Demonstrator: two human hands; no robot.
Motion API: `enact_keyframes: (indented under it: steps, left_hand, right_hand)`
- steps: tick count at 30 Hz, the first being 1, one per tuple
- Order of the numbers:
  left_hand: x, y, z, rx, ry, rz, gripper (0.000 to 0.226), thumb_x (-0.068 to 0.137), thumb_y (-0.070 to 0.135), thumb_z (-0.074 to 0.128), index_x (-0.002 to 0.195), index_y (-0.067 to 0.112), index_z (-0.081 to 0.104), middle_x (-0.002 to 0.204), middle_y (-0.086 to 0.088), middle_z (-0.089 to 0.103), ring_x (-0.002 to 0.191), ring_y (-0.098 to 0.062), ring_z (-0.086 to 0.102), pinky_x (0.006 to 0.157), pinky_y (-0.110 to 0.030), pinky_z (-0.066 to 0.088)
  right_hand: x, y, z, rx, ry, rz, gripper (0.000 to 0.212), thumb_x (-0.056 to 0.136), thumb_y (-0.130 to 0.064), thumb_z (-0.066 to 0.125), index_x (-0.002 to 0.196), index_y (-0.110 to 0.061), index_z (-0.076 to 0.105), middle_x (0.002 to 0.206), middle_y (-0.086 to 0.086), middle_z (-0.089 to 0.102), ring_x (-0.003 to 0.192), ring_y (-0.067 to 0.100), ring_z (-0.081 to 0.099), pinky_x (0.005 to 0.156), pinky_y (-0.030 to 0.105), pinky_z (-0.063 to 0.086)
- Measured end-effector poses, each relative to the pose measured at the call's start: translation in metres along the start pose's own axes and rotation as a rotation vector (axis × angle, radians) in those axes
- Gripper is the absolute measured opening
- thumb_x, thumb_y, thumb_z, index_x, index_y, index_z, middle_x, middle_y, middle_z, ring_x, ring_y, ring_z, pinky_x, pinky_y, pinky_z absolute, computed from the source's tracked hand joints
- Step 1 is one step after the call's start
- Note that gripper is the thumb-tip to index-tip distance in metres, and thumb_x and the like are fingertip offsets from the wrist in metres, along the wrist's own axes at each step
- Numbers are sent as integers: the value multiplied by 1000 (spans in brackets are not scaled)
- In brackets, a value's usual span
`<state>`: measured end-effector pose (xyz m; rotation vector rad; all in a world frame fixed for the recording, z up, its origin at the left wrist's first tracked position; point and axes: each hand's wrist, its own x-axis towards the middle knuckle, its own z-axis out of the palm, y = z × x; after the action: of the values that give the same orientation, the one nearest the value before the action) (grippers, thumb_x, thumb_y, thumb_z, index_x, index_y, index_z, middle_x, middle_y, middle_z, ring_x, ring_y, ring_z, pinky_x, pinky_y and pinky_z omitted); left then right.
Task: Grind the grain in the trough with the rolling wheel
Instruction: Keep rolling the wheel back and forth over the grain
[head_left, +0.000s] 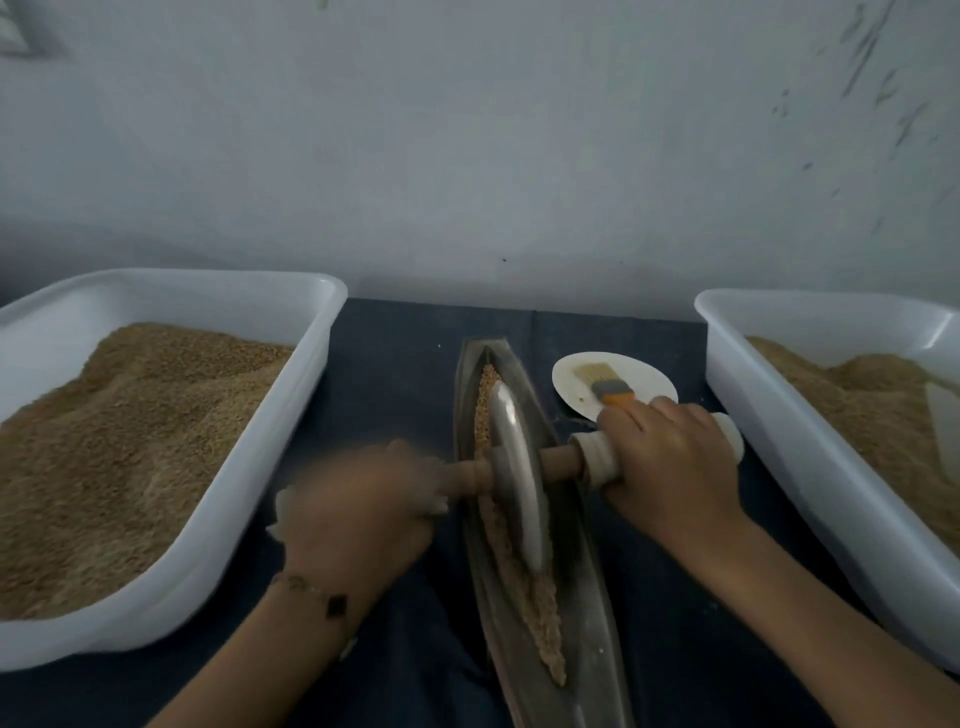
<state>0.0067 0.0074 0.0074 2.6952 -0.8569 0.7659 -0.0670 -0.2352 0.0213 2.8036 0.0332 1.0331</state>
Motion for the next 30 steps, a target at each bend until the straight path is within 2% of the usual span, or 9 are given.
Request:
enact_keyframes:
  steps: [5, 7, 9, 12, 15, 18, 21, 26, 30]
  left_hand:
    - [71, -18, 13, 22, -397, -111, 23, 78, 45, 53, 66, 25, 51, 65, 9, 54, 58, -10, 51, 53, -25, 37]
    - [98, -19, 13, -13, -536, -117, 22, 68, 40, 57, 60, 20, 58, 60, 6, 58, 56, -11, 54, 51, -23, 37]
    - [122, -18, 10, -38, -714, -135, 20, 50, 34, 62, 44, 15, 62, 48, 5, 60, 52, -13, 58, 51, -22, 42]
    - [147, -8, 7, 7, -942, -96, 34, 66, 18, 72, 36, 13, 57, 44, -2, 56, 47, -14, 54, 53, -23, 46]
    - [153, -5, 6, -121, -957, -229, 29, 82, 20, 67, 56, 13, 56, 48, -1, 55, 43, -11, 52, 46, -20, 44]
    - [132, -7, -4, -75, -799, -188, 24, 71, 34, 66, 60, 14, 62, 56, 2, 59, 53, -12, 57, 50, -22, 44]
    - [81, 4, -9, 105, -383, -53, 29, 78, 48, 55, 66, 22, 52, 63, 7, 55, 55, -8, 49, 55, -25, 40]
    - [5, 17, -18, 48, 109, 155, 28, 44, 17, 72, 56, 19, 48, 52, 0, 47, 44, -19, 45, 46, -30, 36]
    - [10, 5, -9, -25, -11, 119, 31, 41, 20, 76, 56, 19, 49, 51, 3, 49, 42, -15, 46, 43, -28, 37]
  right_hand:
    - [59, 25, 31, -75, -400, 81, 17, 61, -30, 58, 62, -25, 42, 55, -11, 42, 48, 8, 35, 46, 23, 16]
    - [74, 38, 41, 53, -567, 136, 5, 66, -31, 54, 66, -34, 50, 58, -10, 49, 53, 7, 44, 46, 25, 23]
    - [84, 46, 48, 166, -749, 183, 21, 63, -25, 58, 71, -45, 55, 61, -7, 58, 60, 12, 55, 49, 29, 38]
    - [97, 52, 55, 283, -990, 279, 18, 54, -14, 69, 70, -23, 66, 74, 3, 68, 72, 22, 65, 59, 33, 50]
    - [104, 54, 56, 324, -1068, 313, 20, 57, -9, 72, 77, -9, 69, 81, 9, 69, 79, 26, 66, 64, 34, 50]
    - [89, 46, 47, 252, -911, 298, 8, 66, -20, 65, 74, -21, 64, 80, -1, 66, 77, 20, 62, 63, 32, 47]
    - [40, 32, 36, 138, -552, 230, 7, 72, -31, 56, 78, -27, 56, 76, -10, 58, 77, 20, 61, 60, 31, 42]
    - [-27, 15, 16, 102, -51, 74, 39, 40, -21, 87, 64, -23, 55, 58, -6, 52, 49, 15, 49, 46, 26, 33]
    - [-10, 16, 8, 68, -70, -19, 44, 32, -20, 86, 61, -21, 53, 54, -5, 51, 43, 16, 47, 47, 23, 24]
